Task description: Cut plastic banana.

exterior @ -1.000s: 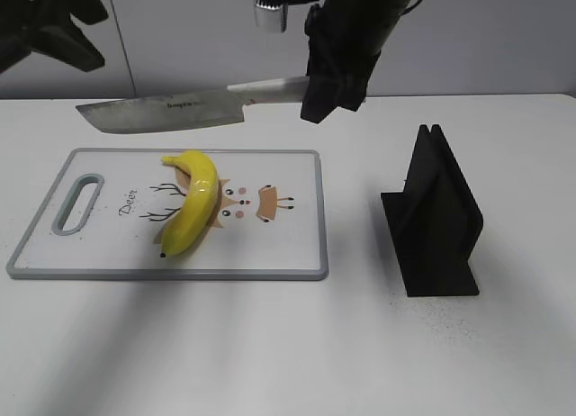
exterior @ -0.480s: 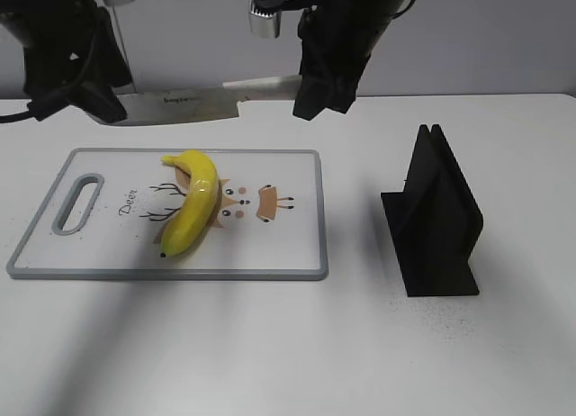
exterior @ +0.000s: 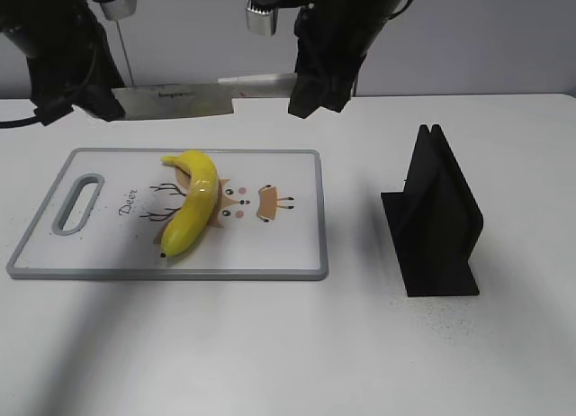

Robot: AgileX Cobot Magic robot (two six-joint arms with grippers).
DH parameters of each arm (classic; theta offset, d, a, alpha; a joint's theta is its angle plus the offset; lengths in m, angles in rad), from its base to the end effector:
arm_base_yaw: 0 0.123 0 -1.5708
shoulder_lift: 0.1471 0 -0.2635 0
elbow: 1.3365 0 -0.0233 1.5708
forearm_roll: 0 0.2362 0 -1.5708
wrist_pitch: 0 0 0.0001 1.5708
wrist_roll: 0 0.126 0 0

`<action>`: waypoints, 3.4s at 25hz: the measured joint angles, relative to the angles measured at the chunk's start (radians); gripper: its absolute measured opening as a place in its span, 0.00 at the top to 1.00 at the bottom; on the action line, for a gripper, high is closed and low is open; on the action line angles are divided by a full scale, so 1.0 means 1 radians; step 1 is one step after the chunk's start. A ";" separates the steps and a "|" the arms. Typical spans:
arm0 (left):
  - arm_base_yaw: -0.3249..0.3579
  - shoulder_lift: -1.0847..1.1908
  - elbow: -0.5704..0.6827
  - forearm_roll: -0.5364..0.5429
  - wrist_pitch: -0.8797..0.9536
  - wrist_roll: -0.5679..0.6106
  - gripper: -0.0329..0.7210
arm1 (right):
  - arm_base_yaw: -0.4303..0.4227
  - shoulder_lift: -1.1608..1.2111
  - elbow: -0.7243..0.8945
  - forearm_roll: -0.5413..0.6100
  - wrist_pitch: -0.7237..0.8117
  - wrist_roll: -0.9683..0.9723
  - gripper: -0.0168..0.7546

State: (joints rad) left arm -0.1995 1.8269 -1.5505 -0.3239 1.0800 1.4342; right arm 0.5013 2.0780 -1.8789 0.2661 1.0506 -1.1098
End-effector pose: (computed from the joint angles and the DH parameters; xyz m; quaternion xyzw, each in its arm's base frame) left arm 0.3637 -0.1096 0.2292 0.6745 0.7071 -0.0381 0.2089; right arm 0.3791 0.2405 0.2170 -0.6714 0.7021 0.0601 0.2295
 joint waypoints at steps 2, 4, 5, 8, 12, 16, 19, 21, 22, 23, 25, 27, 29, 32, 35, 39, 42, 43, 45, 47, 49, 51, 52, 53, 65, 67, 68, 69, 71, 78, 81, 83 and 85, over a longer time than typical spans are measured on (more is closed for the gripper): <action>0.001 0.001 0.000 -0.002 -0.002 0.000 0.62 | 0.000 0.000 0.000 0.000 0.000 -0.003 0.74; 0.003 0.015 -0.005 -0.010 -0.003 0.000 0.82 | 0.000 0.000 0.000 0.011 0.008 -0.010 0.74; 0.004 0.025 -0.005 -0.016 -0.005 0.000 0.88 | 0.000 0.000 0.000 0.023 0.010 -0.011 0.74; 0.004 0.048 -0.006 -0.024 -0.007 0.007 0.94 | 0.000 0.000 0.000 0.040 0.013 -0.012 0.74; 0.004 0.051 -0.006 -0.024 -0.029 0.011 0.94 | -0.001 0.000 0.000 0.041 0.001 -0.012 0.74; 0.004 0.051 -0.006 -0.018 -0.041 0.012 0.94 | -0.003 0.008 0.000 0.044 -0.009 -0.013 0.74; 0.005 0.053 -0.006 -0.004 -0.048 0.013 0.94 | -0.004 0.033 -0.001 0.053 -0.019 -0.013 0.74; 0.009 0.060 -0.006 0.004 -0.054 0.014 0.94 | -0.005 0.052 -0.003 0.059 -0.028 -0.013 0.74; 0.009 0.066 -0.006 0.007 -0.055 0.015 0.94 | -0.005 0.062 -0.003 0.060 -0.032 -0.013 0.74; 0.009 0.073 -0.006 0.008 -0.059 0.015 0.94 | -0.005 0.070 -0.003 0.059 -0.033 -0.013 0.74; 0.009 0.086 -0.006 0.006 -0.064 0.015 0.94 | -0.005 0.078 -0.003 0.045 -0.036 -0.013 0.74; 0.009 0.100 -0.006 -0.008 -0.073 0.015 0.94 | -0.005 0.078 -0.003 0.020 -0.037 -0.013 0.74; 0.008 0.111 -0.006 -0.029 -0.078 0.015 0.94 | -0.005 0.078 -0.004 -0.001 -0.037 -0.012 0.74; 0.008 0.133 -0.006 -0.057 -0.087 0.016 0.94 | -0.005 0.079 -0.004 -0.019 -0.036 -0.012 0.74; 0.008 0.164 -0.006 -0.075 -0.099 0.019 0.94 | -0.005 0.095 -0.004 -0.029 -0.034 -0.009 0.74; 0.009 0.241 -0.006 -0.071 -0.106 0.024 0.94 | -0.008 0.185 -0.009 -0.016 -0.033 0.008 0.74; 0.012 0.292 -0.017 -0.095 -0.109 0.037 0.94 | -0.017 0.266 -0.012 -0.027 -0.030 0.012 0.74; 0.011 0.294 -0.020 -0.104 -0.109 0.040 0.94 | -0.018 0.284 -0.016 -0.030 -0.025 0.012 0.74; 0.010 0.301 -0.028 -0.114 -0.102 0.043 0.94 | -0.018 0.303 -0.019 -0.037 -0.025 0.012 0.74; 0.009 0.302 -0.029 -0.119 -0.097 0.045 0.94 | -0.018 0.307 -0.020 -0.041 -0.024 0.012 0.74; 0.008 0.302 -0.028 -0.120 -0.096 0.045 0.94 | -0.019 0.307 -0.020 -0.041 -0.024 0.012 0.74; 0.008 0.303 -0.028 -0.125 -0.096 0.045 0.94 | -0.019 0.308 -0.020 -0.041 -0.024 0.012 0.74; 0.008 0.304 -0.029 -0.126 -0.096 0.045 0.94 | -0.019 0.308 -0.020 -0.041 -0.024 0.012 0.74; 0.008 0.307 -0.029 -0.128 -0.096 0.045 0.94 | -0.020 0.308 -0.020 -0.041 -0.024 0.012 0.74; 0.008 0.319 -0.036 -0.139 -0.082 0.046 0.93 | -0.020 0.308 -0.020 -0.043 -0.024 0.012 0.74; 0.008 0.320 -0.036 -0.142 -0.081 0.046 0.93 | -0.020 0.308 -0.020 -0.043 -0.024 0.012 0.74; 0.008 0.320 -0.036 -0.142 -0.081 0.046 0.93 | -0.020 0.308 -0.020 -0.043 -0.022 0.012 0.74; 0.008 0.320 -0.036 -0.142 -0.081 0.047 0.93 | -0.020 0.308 -0.020 -0.043 -0.018 0.012 0.74; 0.008 0.320 -0.036 -0.142 -0.081 0.048 0.93 | -0.020 0.307 -0.022 -0.043 -0.013 0.013 0.74; 0.010 0.314 -0.032 -0.142 -0.087 0.048 0.93 | -0.018 0.273 -0.041 -0.044 0.017 0.017 0.74; 0.007 0.301 -0.019 -0.142 -0.089 0.043 0.93 | -0.017 0.245 -0.041 -0.045 0.033 0.017 0.74; 0.003 0.283 -0.010 -0.142 -0.081 0.041 0.93 | -0.017 0.225 -0.038 -0.045 0.049 0.017 0.74; 0.000 0.248 -0.008 -0.138 -0.078 0.040 0.94 | -0.017 0.200 -0.038 -0.046 0.059 0.017 0.74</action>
State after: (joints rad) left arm -0.1990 2.0744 -1.5590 -0.4623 1.0017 1.4738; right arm 0.4842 2.2779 -1.9174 0.2201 1.1094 -1.0926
